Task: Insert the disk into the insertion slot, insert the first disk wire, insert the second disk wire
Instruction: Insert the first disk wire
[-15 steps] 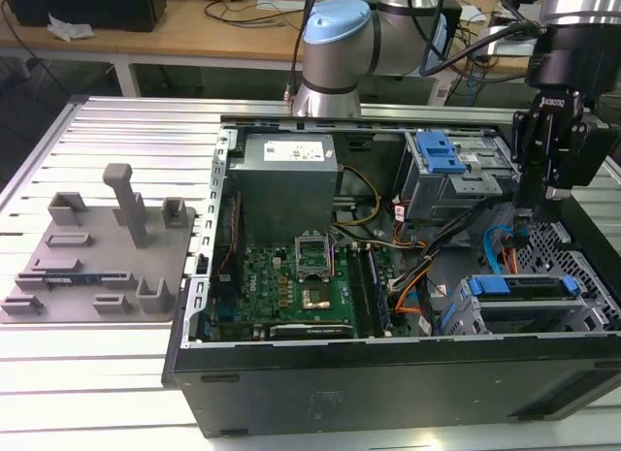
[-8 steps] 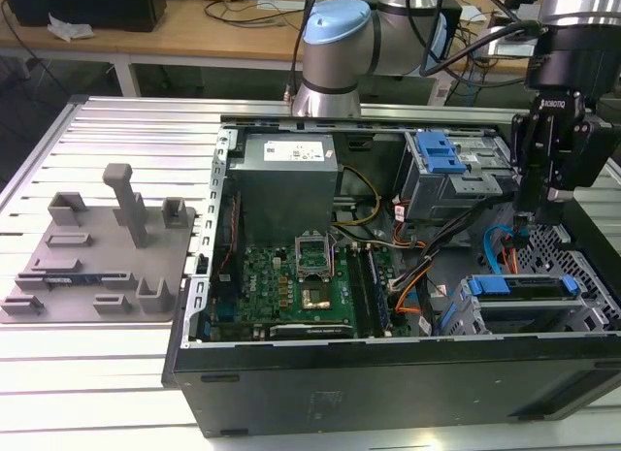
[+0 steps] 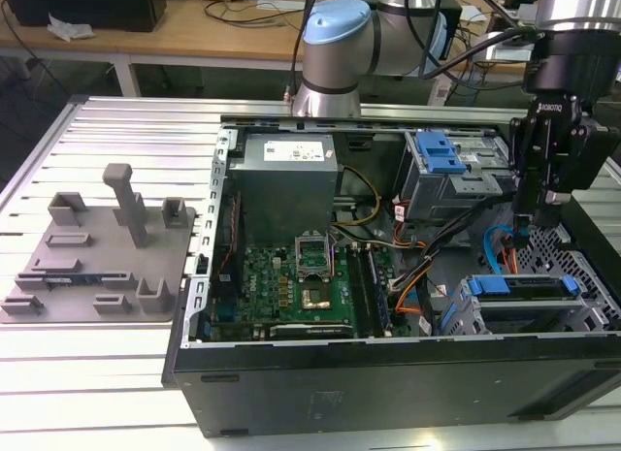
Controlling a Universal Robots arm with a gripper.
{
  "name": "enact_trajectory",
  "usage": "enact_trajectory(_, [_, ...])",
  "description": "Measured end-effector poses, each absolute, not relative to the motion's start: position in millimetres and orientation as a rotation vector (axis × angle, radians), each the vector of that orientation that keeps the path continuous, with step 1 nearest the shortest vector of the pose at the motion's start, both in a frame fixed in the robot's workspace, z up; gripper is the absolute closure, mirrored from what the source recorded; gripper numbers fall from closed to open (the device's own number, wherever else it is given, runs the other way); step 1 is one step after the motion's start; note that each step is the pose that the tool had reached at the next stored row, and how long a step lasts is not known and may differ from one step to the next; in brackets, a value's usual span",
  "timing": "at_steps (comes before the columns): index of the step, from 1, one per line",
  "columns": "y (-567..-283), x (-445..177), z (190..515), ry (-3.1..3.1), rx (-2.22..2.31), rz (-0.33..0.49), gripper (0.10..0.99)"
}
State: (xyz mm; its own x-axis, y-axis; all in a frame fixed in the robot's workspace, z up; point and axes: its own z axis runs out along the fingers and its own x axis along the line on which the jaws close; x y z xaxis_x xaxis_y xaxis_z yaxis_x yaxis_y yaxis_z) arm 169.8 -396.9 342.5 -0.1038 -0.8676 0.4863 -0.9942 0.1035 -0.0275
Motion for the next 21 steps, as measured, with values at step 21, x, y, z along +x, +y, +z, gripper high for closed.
enact_trajectory(21, [-382.9,169.6,330.3,-2.009,1.794,0.556,0.737])
